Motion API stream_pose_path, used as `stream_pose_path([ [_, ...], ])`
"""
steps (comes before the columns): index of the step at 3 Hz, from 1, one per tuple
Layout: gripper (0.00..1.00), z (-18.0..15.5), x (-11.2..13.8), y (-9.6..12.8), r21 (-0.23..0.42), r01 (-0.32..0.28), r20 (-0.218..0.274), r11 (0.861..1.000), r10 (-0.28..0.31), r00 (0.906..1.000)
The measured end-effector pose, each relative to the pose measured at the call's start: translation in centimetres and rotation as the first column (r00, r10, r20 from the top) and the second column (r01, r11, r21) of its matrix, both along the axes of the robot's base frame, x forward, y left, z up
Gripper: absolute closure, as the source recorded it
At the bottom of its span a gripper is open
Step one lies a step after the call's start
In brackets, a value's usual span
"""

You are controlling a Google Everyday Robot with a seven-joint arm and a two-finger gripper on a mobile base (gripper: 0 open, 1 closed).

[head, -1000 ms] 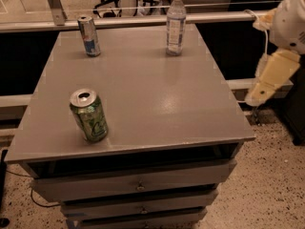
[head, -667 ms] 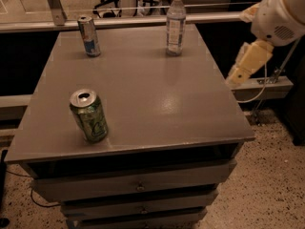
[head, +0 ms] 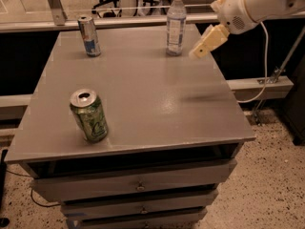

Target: Move blue plastic bottle near green can

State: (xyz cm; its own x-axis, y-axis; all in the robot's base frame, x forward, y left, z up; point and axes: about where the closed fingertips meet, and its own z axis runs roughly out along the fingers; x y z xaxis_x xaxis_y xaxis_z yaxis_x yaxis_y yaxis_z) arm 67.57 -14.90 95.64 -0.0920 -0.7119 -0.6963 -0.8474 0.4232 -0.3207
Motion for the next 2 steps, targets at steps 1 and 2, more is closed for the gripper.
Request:
stream_pose_path([
  [1,0.00,-0.8,5.3,3.2,0.166,-0.012,0.010,0.986,0.010,0.9999],
  [2,0.00,-0.8,9.4,5.3,0.253,-0.022,0.037,0.967,0.013,0.9992],
])
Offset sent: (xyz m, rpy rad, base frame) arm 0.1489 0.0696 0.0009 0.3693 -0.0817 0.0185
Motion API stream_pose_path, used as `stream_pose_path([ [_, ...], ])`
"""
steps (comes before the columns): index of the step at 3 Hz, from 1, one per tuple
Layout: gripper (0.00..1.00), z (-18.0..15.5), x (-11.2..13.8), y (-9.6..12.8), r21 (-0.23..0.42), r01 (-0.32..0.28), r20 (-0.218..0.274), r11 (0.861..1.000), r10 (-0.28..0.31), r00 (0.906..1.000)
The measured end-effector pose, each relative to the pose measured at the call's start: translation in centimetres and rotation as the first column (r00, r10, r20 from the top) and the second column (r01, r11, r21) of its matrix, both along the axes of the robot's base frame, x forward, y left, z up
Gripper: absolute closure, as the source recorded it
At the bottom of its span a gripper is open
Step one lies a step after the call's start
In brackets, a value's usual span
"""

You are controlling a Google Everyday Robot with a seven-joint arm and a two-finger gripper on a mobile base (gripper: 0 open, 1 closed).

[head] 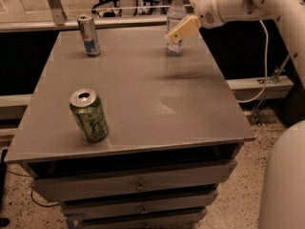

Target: Move blue plastic bottle near green can

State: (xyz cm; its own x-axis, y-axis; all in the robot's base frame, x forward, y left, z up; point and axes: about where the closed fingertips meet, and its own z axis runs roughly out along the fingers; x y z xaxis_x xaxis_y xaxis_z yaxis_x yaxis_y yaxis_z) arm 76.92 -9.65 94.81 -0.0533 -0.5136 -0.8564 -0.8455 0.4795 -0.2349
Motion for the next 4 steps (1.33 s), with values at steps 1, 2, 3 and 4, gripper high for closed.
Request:
stream_pose_path([
  [1,0.00,0.3,3.3,0.0,0.038,0.024,0.029,0.999,-0.025,0.9993],
  [2,0.19,-0.5,5.1,0.0,0.064,0.045,0.018,0.997,-0.046,0.9988],
  [3,0.43,-1.8,5.7,-0.4,0.078,0.059,-0.012,0.995,-0.058,0.9982],
  [4,0.65,-1.9,5.5,-0.6,0.096,0.046,-0.021,0.994,-0.044,0.9988],
])
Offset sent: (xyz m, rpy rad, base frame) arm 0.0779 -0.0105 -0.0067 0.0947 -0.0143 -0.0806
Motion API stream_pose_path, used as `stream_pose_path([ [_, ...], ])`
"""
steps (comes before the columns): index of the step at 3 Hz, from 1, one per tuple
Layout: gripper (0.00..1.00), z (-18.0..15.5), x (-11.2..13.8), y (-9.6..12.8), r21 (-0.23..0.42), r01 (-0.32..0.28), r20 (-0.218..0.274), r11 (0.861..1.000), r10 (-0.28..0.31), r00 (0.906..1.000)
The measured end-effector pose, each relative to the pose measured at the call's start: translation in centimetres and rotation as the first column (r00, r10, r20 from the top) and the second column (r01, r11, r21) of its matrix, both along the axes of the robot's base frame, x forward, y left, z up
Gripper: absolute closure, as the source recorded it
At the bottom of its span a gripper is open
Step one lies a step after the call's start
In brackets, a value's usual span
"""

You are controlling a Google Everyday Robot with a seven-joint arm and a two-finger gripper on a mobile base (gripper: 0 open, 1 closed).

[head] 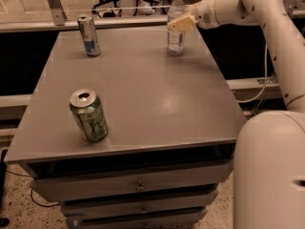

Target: Move blue plastic bottle near green can

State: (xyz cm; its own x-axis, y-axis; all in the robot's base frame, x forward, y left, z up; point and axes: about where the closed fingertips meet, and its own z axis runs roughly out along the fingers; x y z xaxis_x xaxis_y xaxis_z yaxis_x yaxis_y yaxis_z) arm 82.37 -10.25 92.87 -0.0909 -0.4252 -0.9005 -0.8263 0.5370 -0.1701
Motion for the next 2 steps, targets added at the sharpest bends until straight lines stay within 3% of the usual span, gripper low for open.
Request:
stream_pose_path([
  [1,0.88,1.2,-1.1,-0.2,0.008,-0.008,-0.020,1.000,0.008,0.9998],
  [2,1.00,2.9,-3.6,-0.5,0.022,-0.020,-0.067,1.000,0.022,0.9975],
])
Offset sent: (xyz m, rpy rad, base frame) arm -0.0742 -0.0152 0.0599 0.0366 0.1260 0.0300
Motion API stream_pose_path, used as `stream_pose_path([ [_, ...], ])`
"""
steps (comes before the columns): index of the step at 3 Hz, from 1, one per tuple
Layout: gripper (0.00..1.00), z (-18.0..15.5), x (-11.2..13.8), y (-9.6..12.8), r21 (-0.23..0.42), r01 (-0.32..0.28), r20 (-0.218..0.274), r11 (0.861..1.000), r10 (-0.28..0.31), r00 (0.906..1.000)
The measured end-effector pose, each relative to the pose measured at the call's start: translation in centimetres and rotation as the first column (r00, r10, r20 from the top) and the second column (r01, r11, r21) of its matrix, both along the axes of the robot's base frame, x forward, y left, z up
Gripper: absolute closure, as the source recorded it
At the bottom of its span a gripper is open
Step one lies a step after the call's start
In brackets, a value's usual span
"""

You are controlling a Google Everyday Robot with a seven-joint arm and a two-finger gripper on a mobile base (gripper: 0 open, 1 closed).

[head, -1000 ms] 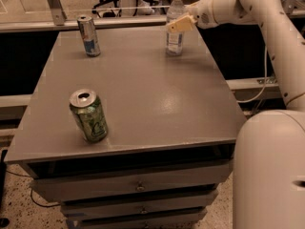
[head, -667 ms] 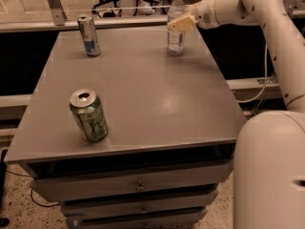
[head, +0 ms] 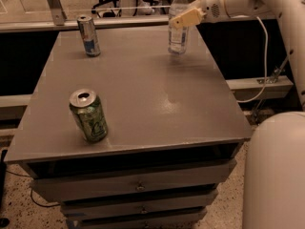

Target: Move blue plastic bottle near green can

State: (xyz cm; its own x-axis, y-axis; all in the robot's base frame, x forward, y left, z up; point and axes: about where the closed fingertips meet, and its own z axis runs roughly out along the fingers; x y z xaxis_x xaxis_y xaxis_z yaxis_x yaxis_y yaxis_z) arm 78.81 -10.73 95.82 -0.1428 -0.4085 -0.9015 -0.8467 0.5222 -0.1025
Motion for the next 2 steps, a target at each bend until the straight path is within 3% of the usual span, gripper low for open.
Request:
stream_pose_path([
  [1,1.00,2.29,-4.57,-0.04,0.043,-0.075,-0.052,0.996,0.078,0.9956],
  [2,1.00,1.93,-4.61,0.32,0.040,-0.087,-0.060,0.995,0.089,0.9943],
])
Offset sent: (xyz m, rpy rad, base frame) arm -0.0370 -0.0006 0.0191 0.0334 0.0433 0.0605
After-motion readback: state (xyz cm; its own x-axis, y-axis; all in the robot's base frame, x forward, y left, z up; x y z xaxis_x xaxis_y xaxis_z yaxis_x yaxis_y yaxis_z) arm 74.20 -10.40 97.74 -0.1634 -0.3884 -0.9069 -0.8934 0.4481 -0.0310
